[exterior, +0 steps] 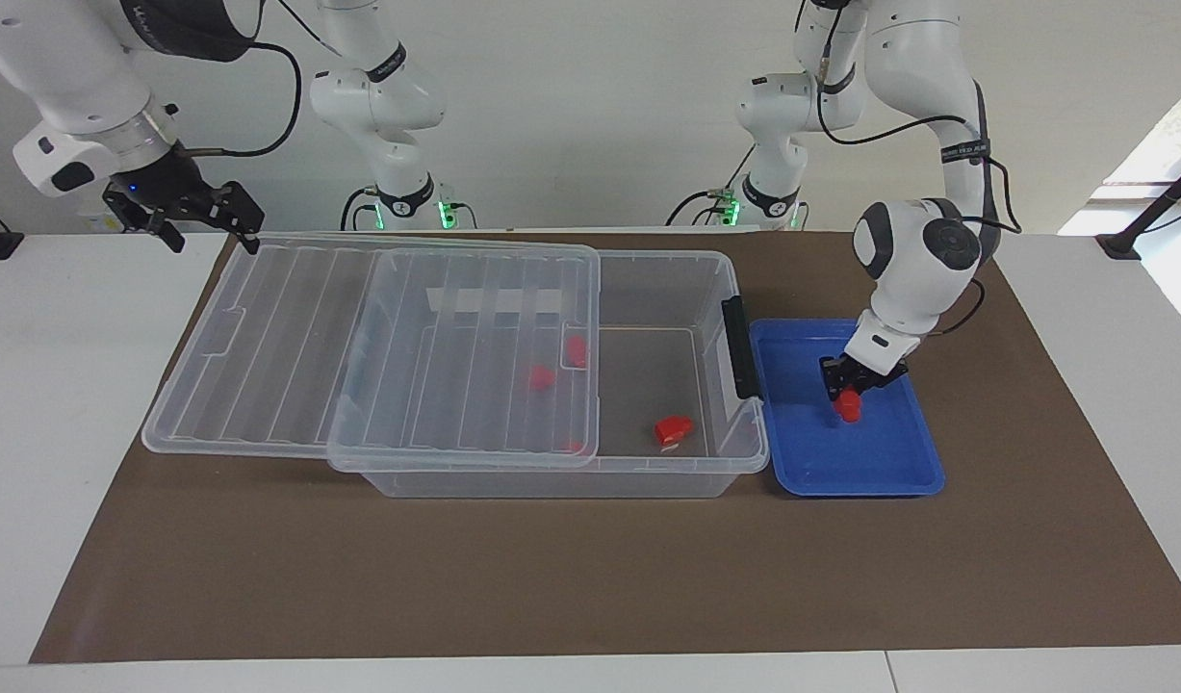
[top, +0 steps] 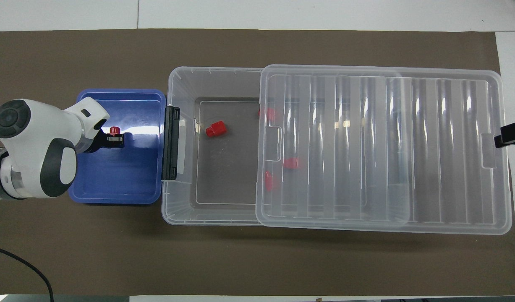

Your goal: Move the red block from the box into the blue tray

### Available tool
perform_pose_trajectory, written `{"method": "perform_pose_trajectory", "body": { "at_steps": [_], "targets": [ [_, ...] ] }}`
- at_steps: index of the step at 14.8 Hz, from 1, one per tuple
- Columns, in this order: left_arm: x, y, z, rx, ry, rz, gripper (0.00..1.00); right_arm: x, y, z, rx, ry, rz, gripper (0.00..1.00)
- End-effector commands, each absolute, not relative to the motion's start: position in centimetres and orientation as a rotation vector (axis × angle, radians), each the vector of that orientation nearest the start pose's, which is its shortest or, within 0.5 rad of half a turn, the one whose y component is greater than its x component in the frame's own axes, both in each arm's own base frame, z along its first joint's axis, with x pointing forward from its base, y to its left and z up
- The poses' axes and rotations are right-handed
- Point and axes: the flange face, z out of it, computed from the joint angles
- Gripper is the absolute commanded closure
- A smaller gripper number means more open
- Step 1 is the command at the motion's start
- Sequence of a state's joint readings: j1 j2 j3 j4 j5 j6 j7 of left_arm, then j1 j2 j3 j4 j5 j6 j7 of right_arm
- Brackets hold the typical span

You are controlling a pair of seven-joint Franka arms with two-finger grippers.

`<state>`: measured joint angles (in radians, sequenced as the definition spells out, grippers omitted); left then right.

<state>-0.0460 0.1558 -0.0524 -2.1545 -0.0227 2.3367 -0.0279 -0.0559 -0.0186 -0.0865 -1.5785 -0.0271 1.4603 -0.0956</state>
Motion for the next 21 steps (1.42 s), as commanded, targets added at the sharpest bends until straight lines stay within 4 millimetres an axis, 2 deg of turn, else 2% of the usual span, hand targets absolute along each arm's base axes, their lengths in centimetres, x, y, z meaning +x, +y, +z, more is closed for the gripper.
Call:
{"method": "perform_pose_trajectory", "body": {
  "at_steps": [1,2,5,6,8,10,12,13,17,19,21],
  "targets": [
    [55.3,-5.3,32.9,-3.163,0.082,-0.044,0.2,52.3,-8.1,62.3,-3.151,0.097,0.169,0.0],
    [55.4,-5.4,33.0,-3.163,0.078,-0.044,0.0,52.3,-8.1,62.3,-3.151,0.095,0.169,0.0],
    [55.6,-5.9,34.2,-3.165,0.037,-0.077,0.0,52.3,-8.1,62.3,-3.151,0.097,0.169,0.0],
    [55.6,-6.0,35.3,-3.165,0.032,-0.08,0.0,52.3,-8.1,62.3,-3.151,0.097,0.166,0.0],
    [56.0,-5.9,38.1,-3.163,0.03,-0.056,0.0,52.3,-8.1,62.3,-3.151,0.097,0.169,0.0],
    [56.6,-6.1,41.7,-3.163,0.033,-0.024,0.0,52.3,-8.0,62.3,-3.151,0.095,0.169,0.0],
    [57.1,-5.8,45.8,-3.164,0.026,-0.055,0.0,52.3,-8.1,62.3,-3.151,0.097,0.166,0.0],
    [57.1,-5.6,48.8,-3.165,0.02,-0.082,0.0,52.3,-8.0,62.3,-3.151,0.094,0.166,0.0],
    [57.0,-5.2,55.8,-3.167,0.012,-0.092,0.0,52.3,-8.1,62.3,-3.151,0.097,0.166,0.0],
    [56.9,-4.3,58.2,-3.169,-0.008,-0.087,0.0,52.3,-8.1,62.3,-3.151,0.097,0.166,0.0],
    [56.5,-3.5,59.0,-3.171,-0.032,-0.056,0.0,52.3,-8.1,62.3,-3.151,0.097,0.166,0.0]
  ]
}}
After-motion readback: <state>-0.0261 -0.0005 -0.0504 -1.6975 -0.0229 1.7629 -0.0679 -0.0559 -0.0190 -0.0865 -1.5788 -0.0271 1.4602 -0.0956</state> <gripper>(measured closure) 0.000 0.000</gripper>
